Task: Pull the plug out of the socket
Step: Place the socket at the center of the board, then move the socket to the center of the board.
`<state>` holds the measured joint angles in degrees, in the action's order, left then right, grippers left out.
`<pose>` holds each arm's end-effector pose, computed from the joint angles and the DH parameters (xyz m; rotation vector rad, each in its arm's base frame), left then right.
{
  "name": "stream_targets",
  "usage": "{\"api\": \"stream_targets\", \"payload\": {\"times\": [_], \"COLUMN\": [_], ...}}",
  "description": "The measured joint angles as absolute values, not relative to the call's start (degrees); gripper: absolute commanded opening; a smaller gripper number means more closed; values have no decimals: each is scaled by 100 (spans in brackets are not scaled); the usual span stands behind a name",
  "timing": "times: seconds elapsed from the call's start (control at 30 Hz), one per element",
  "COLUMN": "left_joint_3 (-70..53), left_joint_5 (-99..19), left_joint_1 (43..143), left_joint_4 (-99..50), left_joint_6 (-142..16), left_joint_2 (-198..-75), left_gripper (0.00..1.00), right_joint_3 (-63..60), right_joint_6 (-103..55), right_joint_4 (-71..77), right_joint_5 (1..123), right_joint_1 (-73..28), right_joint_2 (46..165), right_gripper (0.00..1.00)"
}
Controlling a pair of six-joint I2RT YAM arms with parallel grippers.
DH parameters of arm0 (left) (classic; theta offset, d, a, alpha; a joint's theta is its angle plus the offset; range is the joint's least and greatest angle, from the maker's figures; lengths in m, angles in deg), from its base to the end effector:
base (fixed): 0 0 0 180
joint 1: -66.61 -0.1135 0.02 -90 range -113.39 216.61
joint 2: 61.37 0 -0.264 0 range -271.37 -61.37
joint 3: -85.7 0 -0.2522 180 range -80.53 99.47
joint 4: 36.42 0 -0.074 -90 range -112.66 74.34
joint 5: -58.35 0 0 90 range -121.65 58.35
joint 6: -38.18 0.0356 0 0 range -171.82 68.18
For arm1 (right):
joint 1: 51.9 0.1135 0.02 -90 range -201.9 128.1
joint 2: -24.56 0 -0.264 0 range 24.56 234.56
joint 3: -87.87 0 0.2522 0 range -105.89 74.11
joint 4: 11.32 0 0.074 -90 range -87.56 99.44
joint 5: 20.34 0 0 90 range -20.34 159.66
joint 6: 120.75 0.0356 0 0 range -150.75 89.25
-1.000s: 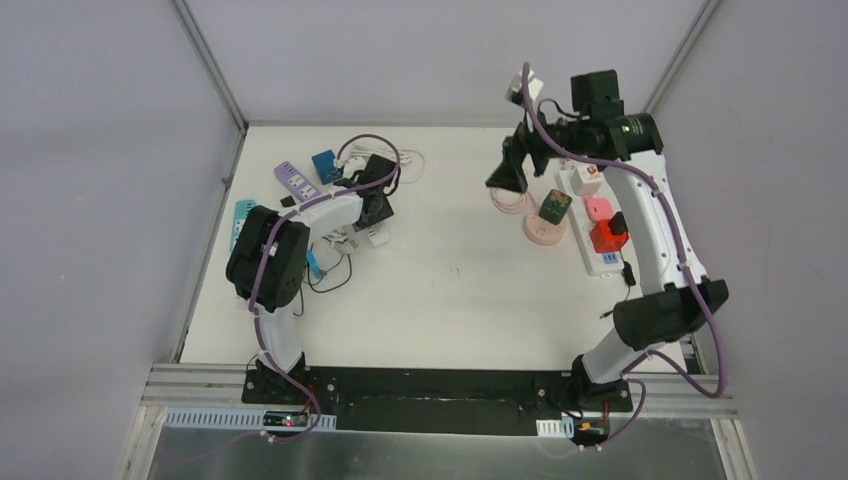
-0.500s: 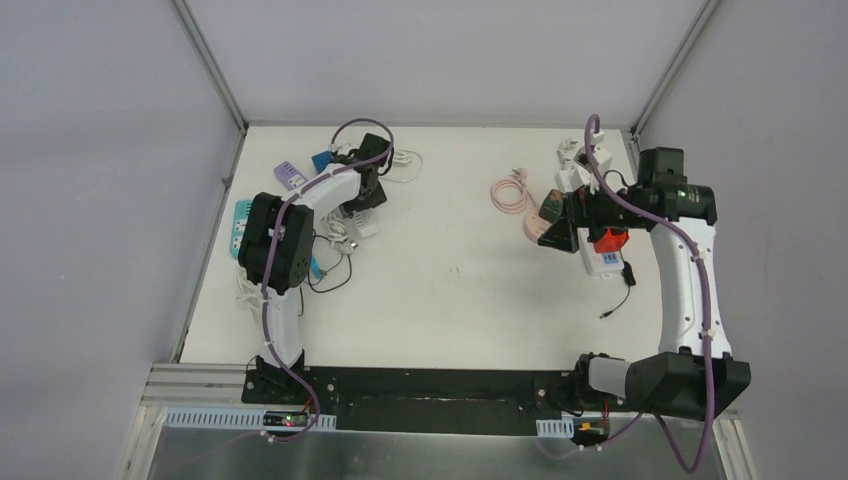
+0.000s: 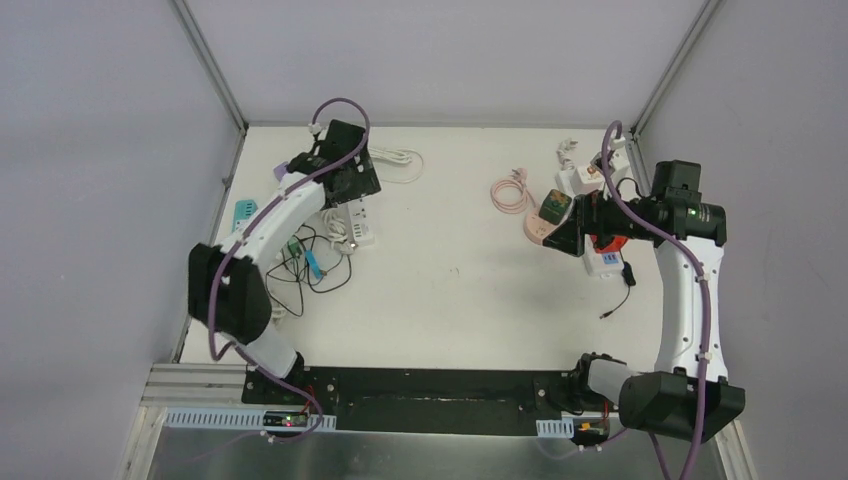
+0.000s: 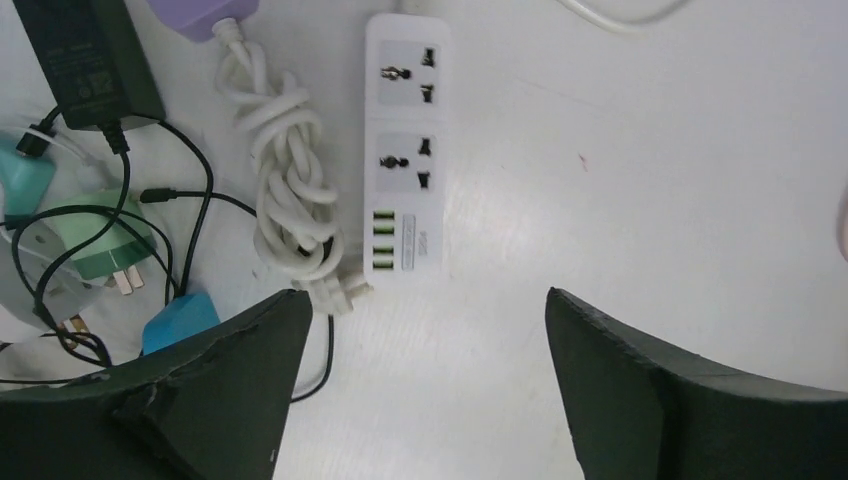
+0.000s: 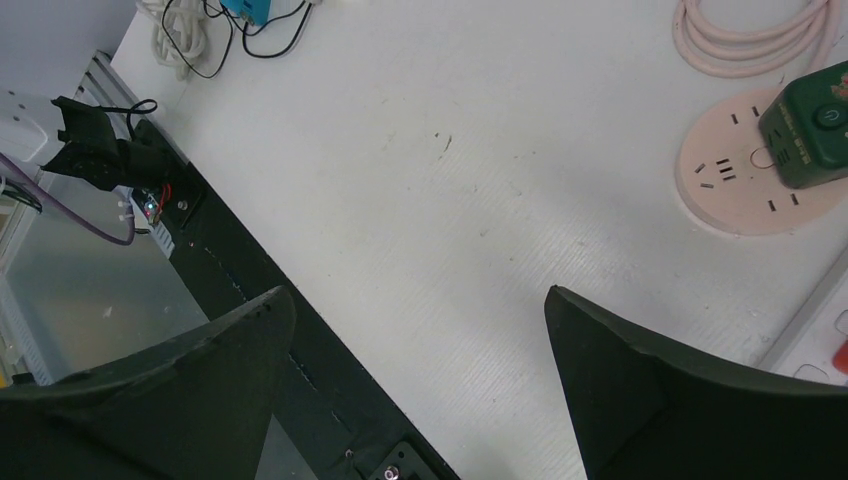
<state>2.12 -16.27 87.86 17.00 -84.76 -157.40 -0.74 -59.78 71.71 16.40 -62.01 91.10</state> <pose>0.3437 -0.1235 0.2912 -0.3594 2.4253 -0.0785 0.1969 -0.0061 0.3671 -0.6535 2.1565 0.8619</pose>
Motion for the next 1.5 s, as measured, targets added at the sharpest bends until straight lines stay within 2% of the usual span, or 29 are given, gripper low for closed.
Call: {"api": "stream_targets", "payload": {"times": [0.3, 0.5, 0.8, 1.5], "left_joint_3": [-273, -291, -33, 109], "left_joint_5": [-3378, -3931, -4486, -4768], "left_joint_1": [8788, 8788, 8788, 8788], "left_joint_4": [1890, 1995, 2299, 1932], "left_joint_6": [-7611, -7158, -6621, -7207], "left_joint_2": [-13176, -12247, -12219, -12461], "left_gripper": [99, 99, 99, 99], "right_joint_3": [-461, -1208, -1344, -1016], "right_joint_6": [-5858, -6287, -6374, -5970], "right_joint_4": [7423, 7958, 8384, 8146], "right_joint_5": [1732, 1756, 1678, 1085], "right_joint_1": [-6756, -7678, -8793, -9070], "right_joint_2": [9049, 9117, 9104, 9010], "right_gripper": [100, 100, 100, 100]}}
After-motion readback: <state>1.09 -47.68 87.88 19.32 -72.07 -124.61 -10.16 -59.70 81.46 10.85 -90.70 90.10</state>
